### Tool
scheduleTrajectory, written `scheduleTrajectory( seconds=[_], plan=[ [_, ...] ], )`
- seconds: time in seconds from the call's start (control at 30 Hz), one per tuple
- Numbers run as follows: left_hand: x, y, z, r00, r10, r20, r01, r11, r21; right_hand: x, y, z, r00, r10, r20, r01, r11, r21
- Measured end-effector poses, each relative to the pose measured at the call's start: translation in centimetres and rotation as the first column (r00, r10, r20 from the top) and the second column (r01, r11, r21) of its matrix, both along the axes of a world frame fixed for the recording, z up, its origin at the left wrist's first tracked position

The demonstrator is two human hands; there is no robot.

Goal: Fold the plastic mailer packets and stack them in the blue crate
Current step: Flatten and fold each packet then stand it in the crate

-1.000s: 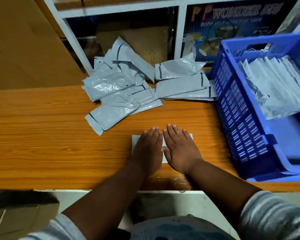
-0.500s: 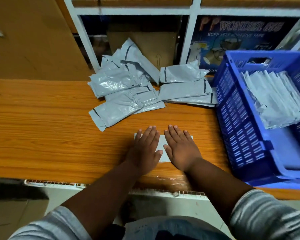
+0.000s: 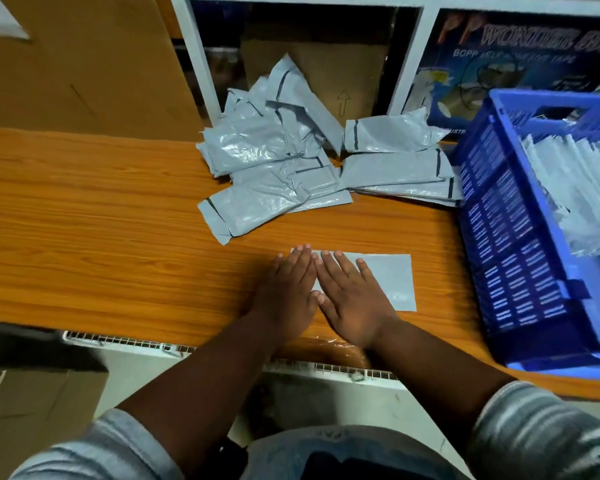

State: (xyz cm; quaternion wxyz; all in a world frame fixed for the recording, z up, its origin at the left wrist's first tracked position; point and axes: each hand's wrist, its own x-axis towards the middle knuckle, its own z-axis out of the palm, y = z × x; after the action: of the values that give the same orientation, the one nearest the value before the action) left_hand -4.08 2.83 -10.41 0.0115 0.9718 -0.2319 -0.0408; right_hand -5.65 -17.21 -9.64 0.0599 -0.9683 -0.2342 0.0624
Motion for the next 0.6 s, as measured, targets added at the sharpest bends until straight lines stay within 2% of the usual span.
scheduleTrajectory(
  seconds=[0.17,0.23,0.37,0.53,0.6],
  plan=[
    [-2.1,1.3,0.9,0.997,-0.011,0.072,0.019,0.994,-0.11,0.7,-0.4,0.4,0.995,0.028,-0.101,-0.031,0.999,-0.021],
    [-2.7,1.8,0.6,0.998,-0.039,0.039,0.042,0.996,-0.08,0.7,-0.8,1.0,0.995,0.022,-0.093,-0.021,1.0,0.003],
    [-3.0,2.0,0.6,0.999,-0.035,-0.029,0.034,0.999,-0.035,-1.2,-1.7,1.8,0.994,-0.111,-0.013,0.11,0.993,-0.034],
    [-2.3,-0.2,1.7,0.999,0.013,0.034,-0.011,0.998,-0.066,-2.0,-2.7,0.4,0.988,-0.1,-0.117,0.089,0.992,-0.094],
    [-1.7,-0.7,1.2,0.999,-0.05,0.01,0.051,0.997,-0.054,-1.5,-2.9,0.4,0.984,-0.082,-0.155,0.07,0.994,-0.081]
  ],
)
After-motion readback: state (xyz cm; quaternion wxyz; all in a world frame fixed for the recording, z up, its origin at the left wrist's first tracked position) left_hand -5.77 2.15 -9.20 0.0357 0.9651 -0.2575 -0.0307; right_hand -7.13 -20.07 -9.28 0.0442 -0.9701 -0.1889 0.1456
